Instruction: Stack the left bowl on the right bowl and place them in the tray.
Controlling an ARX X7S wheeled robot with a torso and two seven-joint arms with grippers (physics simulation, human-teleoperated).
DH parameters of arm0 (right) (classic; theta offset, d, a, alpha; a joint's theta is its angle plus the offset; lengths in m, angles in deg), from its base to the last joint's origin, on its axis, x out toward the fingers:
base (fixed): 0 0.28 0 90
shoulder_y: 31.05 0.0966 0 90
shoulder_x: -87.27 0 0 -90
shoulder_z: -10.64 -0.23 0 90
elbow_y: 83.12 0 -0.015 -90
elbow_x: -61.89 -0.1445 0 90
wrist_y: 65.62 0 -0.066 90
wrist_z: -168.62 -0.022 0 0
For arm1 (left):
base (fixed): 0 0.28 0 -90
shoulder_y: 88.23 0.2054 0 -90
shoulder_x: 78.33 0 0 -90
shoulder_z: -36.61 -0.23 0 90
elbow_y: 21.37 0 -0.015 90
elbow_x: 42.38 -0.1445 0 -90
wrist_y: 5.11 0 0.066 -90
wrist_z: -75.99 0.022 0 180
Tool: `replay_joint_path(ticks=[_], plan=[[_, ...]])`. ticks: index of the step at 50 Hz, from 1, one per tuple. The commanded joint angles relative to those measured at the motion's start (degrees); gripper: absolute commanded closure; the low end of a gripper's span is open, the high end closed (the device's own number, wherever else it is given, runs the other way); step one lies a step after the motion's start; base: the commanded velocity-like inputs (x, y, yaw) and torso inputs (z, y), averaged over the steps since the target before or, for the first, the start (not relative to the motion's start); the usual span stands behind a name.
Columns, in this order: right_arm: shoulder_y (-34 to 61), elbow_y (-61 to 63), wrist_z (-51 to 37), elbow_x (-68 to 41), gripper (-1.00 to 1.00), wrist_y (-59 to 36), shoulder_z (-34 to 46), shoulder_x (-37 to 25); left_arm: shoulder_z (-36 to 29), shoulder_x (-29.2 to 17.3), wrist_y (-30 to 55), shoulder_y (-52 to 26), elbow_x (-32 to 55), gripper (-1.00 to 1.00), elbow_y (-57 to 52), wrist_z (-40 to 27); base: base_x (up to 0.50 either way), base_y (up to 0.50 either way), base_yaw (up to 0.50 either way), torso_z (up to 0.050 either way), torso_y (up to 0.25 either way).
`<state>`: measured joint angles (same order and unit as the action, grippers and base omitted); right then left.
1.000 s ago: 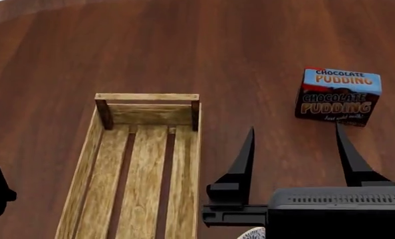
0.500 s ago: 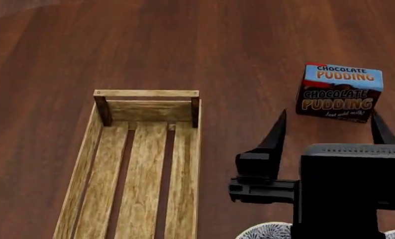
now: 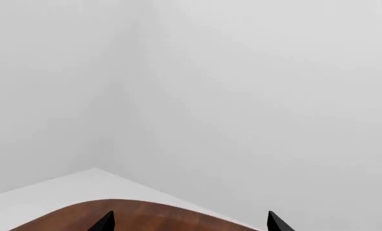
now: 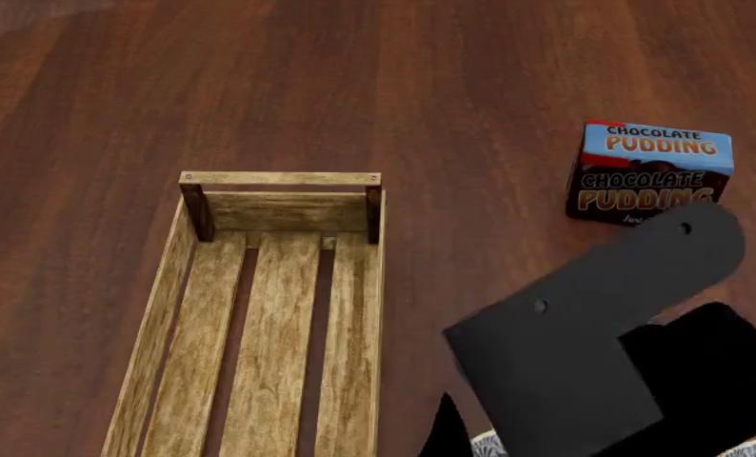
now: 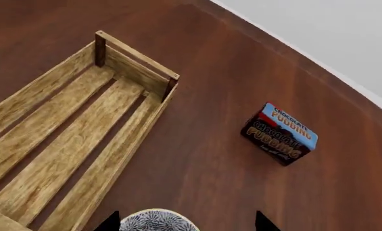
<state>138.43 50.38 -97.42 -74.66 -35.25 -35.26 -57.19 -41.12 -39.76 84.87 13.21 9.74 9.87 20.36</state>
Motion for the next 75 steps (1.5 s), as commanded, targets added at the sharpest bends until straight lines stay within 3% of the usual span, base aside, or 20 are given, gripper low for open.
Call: replay_joint_path(ticks=[1,22,51,75], plan=[[15.58,-7.53,-2.26,-15.31,-1.0,1.38,20.07,-1.61,2.11,-0.93,-3.57,3.59,0.08,-1.0,0.16,-0.16,0.0,0.0,0.0,0.0,0.0],[15.94,-12.95,2.38,-21.65,-1.0,-7.92,29.22,-0.44,-0.04,-1.74,-4.18,2.31,-0.31,-1.0,0.89,-0.87,0.0,0.0,0.0,0.0,0.0],[7.54,-31.65,15.29,-3.64,-1.0,-21.31,28.6,16.9,-4.23,-1.9,-4.09,-0.96,-0.55,-1.0,1.85,-0.39,0.0,0.0,0.0,0.0,0.0],[0.44,-34.91,22.05,6.74,-1.0,-23.88,26.76,20.67,-3.56,-2.02,-5.65,0.31,-0.43,-1.0,1.91,0.19,0.0,0.0,0.0,0.0,0.0]])
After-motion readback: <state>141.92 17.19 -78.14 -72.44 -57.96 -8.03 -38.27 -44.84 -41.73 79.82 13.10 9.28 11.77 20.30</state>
